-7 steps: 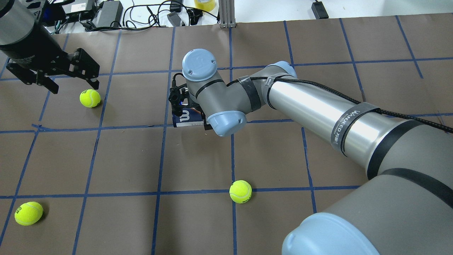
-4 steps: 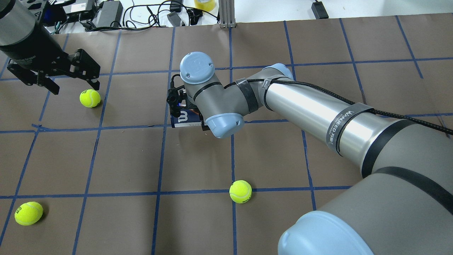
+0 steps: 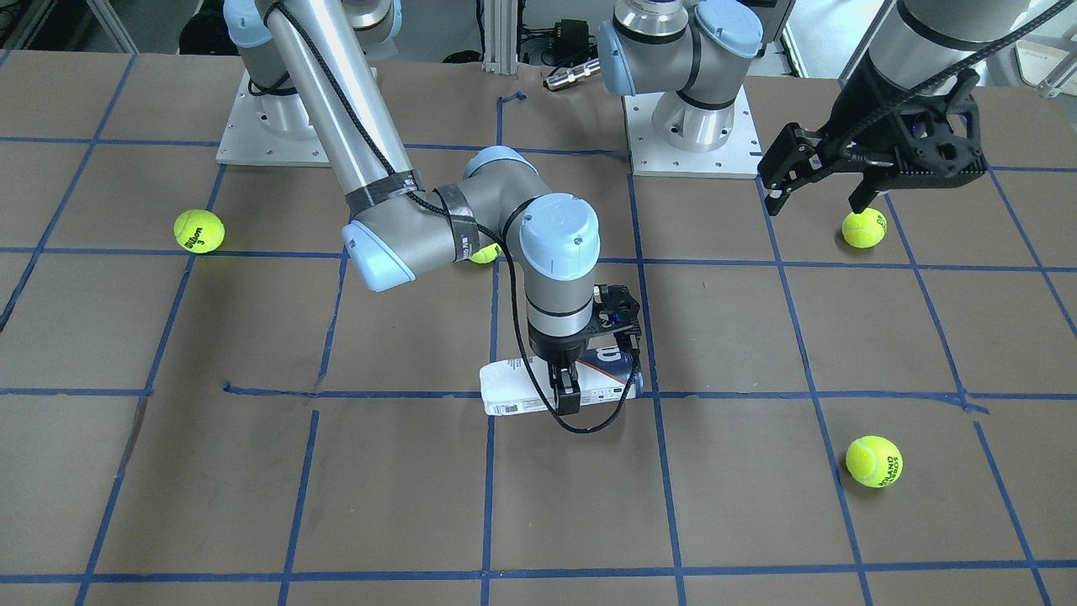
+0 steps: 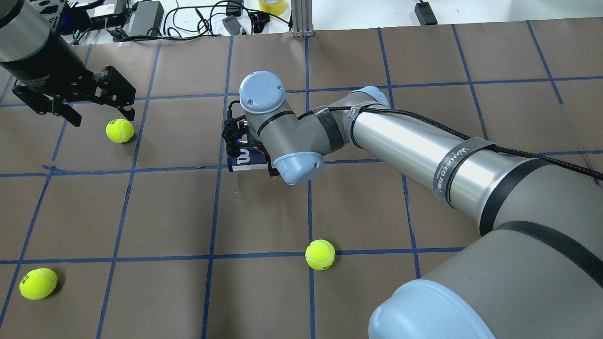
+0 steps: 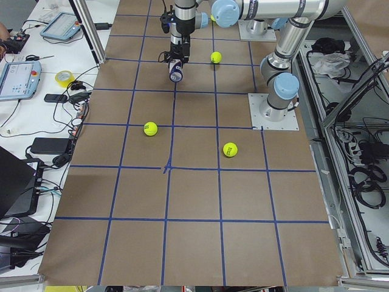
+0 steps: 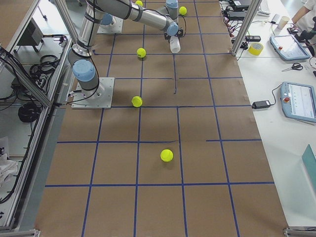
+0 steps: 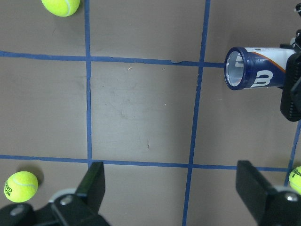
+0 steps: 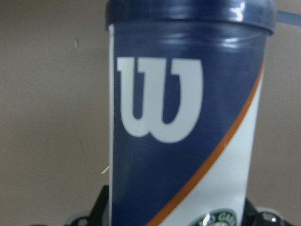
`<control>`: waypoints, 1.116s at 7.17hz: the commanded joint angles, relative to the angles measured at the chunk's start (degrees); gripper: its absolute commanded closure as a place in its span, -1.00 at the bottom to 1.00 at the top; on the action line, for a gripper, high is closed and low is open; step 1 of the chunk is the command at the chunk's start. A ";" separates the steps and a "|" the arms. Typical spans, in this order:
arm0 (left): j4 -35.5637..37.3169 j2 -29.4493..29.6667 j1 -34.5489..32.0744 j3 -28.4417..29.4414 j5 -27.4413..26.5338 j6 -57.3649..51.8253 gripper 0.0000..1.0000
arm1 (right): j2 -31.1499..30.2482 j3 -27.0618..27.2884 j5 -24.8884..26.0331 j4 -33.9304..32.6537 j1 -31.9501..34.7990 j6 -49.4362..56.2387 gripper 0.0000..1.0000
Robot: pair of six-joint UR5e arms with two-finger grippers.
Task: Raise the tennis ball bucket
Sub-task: 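Tip the can onto its side on the table and open the right gripper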
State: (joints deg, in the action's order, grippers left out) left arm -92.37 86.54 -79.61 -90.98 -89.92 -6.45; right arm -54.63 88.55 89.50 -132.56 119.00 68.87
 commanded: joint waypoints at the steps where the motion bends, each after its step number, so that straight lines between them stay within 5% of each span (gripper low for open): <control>1: 0.00 0.03 -0.02 -0.08 0.10 -0.06 -1.00 | 0.75 0.05 -0.03 -0.76 0.00 0.12 -0.82; 2: 0.09 0.03 -0.02 -0.08 0.10 -0.06 -1.00 | 1.10 0.05 0.06 -1.12 0.09 -0.05 -1.00; 8: 0.00 0.38 0.15 0.01 0.01 0.12 -1.00 | -0.55 -0.92 -0.73 -2.18 0.09 1.17 -0.99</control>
State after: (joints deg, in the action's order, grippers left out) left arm -92.36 86.77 -79.59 -90.99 -89.93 -6.40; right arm -54.05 87.89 88.99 -135.04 119.09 69.43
